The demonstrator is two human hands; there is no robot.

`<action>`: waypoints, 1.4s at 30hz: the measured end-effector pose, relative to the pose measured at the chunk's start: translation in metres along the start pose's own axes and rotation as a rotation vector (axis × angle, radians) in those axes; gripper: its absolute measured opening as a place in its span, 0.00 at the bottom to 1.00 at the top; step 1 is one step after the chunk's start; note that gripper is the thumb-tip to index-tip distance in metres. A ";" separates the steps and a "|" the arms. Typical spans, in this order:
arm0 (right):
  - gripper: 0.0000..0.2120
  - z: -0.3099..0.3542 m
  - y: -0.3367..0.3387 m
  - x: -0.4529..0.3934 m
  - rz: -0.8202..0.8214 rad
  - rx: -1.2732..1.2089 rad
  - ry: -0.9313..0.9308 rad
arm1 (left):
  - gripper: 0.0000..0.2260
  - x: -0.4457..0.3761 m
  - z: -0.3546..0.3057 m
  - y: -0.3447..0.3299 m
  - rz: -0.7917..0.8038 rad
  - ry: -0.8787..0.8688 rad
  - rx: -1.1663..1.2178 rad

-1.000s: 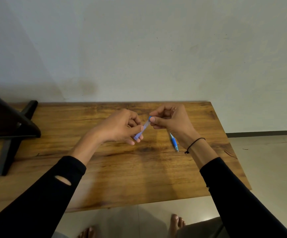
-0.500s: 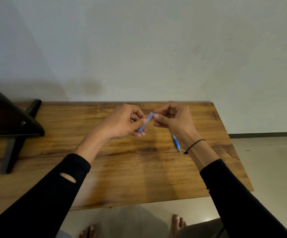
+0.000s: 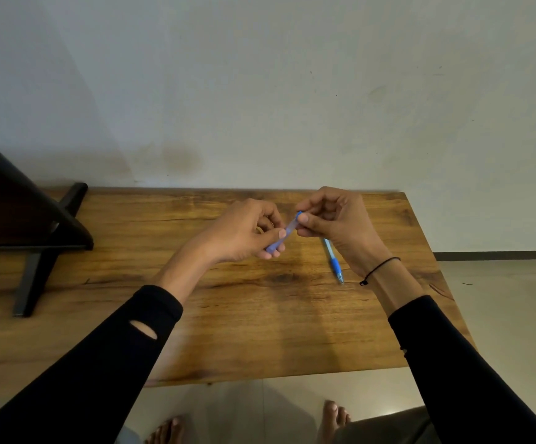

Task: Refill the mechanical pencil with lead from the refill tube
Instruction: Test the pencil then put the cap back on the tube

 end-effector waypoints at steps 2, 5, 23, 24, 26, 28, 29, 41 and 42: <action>0.08 -0.001 0.001 -0.001 0.018 -0.022 -0.024 | 0.03 0.000 -0.001 0.001 -0.011 -0.007 -0.022; 0.07 -0.002 0.004 -0.001 0.035 -0.053 -0.054 | 0.03 0.000 -0.004 0.002 -0.028 -0.021 -0.044; 0.08 0.012 0.009 -0.001 0.038 0.130 0.098 | 0.04 0.000 -0.016 0.004 -0.047 -0.069 -0.065; 0.09 0.013 0.009 0.000 0.046 0.126 0.105 | 0.05 0.000 -0.014 0.005 -0.054 -0.051 -0.006; 0.13 0.014 0.008 0.001 0.053 0.140 0.109 | 0.08 -0.001 -0.011 0.008 -0.085 -0.034 0.069; 0.22 0.013 0.008 0.000 0.039 0.170 0.092 | 0.07 -0.001 -0.011 0.011 -0.129 -0.037 0.079; 0.27 0.012 0.009 0.000 0.022 0.196 0.083 | 0.06 -0.001 -0.011 0.013 -0.155 -0.040 0.071; 0.42 0.020 -0.033 0.028 -0.263 1.006 0.325 | 0.08 -0.001 -0.014 0.022 -0.377 0.000 -0.050; 0.39 0.023 -0.034 0.030 -0.281 1.055 0.352 | 0.09 0.000 -0.014 0.020 -0.364 0.012 -0.045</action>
Point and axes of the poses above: each hand's wrist, its own x-axis away from the middle knuckle, its own y-axis out of the back of the hand, z = x × y, the point moved 8 cm from there along -x, towards the middle knuckle, and after that the axes turned 9 degrees about -y, right-handed, at the moved point
